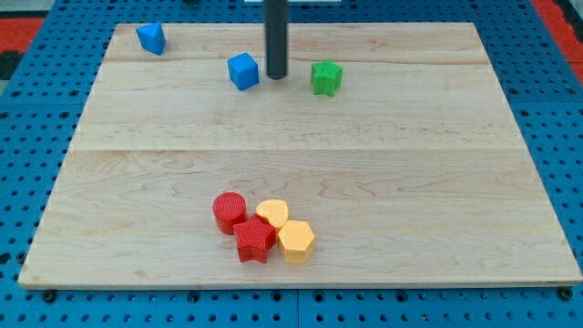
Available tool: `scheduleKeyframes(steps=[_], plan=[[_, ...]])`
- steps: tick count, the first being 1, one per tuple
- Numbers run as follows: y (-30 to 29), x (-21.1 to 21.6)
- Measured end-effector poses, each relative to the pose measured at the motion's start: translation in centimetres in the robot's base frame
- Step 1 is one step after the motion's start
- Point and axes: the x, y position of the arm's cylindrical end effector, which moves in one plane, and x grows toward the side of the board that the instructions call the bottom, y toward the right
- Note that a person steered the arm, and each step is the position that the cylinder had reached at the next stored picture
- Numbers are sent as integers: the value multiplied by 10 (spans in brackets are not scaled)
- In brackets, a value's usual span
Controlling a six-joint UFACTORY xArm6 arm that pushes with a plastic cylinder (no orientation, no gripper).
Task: Place the green star below the blue cube
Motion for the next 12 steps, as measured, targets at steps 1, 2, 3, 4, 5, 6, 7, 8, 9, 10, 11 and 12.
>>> scheduleKeyframes(steps=[1, 2, 3, 4, 5, 6, 7, 8, 9, 10, 11, 12], plan=[[-65, 2], [-111, 2], [-123, 2], [-106, 2], [10, -16], [91, -25], [156, 16], [92, 63], [131, 69], [169, 103], [75, 105], [-1, 96]])
